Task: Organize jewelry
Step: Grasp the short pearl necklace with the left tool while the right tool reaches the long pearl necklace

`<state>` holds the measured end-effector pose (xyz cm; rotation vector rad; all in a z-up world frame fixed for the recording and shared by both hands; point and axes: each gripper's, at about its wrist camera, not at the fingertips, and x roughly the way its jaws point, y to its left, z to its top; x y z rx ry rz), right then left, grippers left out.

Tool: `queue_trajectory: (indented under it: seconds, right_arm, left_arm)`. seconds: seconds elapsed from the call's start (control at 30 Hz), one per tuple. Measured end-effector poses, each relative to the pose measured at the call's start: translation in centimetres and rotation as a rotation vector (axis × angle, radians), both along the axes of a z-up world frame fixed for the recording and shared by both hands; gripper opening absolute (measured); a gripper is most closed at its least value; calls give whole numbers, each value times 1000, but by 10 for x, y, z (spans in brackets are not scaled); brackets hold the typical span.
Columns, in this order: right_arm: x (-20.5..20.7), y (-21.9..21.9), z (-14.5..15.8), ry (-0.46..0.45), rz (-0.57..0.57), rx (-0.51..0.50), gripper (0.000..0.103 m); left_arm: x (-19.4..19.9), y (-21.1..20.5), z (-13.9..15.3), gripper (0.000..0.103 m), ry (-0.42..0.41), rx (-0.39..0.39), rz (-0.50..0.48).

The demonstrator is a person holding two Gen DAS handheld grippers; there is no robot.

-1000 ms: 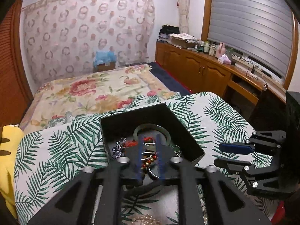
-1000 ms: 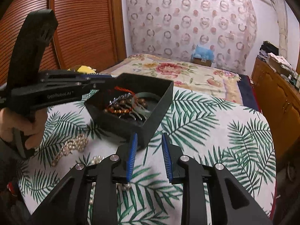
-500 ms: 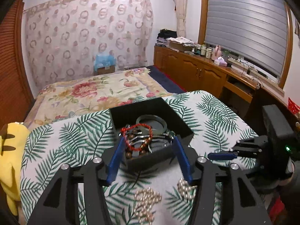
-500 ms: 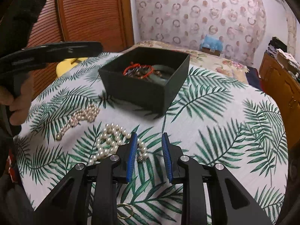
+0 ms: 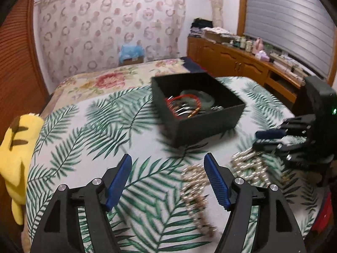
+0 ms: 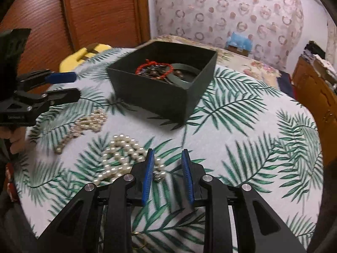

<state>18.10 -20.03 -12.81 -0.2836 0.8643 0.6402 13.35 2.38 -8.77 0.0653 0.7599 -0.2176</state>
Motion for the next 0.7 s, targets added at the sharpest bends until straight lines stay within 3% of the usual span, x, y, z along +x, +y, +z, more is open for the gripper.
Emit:
queue_trajectory:
  seconds: [0.07,0.13,0.33,0.7]
  right_arm:
    - [3,1,0,9,13,3,21]
    - [5,4,1,11,36,-4,21]
    - [1,16,-1,26,124,-54,21]
    - [-2,12,-5,-18,132,-22,21]
  left_arm:
    - [1,6,-6,68,17,2,18]
    - [2,10,-9,77,27,4,32]
    - [7,16,-19,85,67,19,38]
    - [10,14,-33,86,127,40,-12]
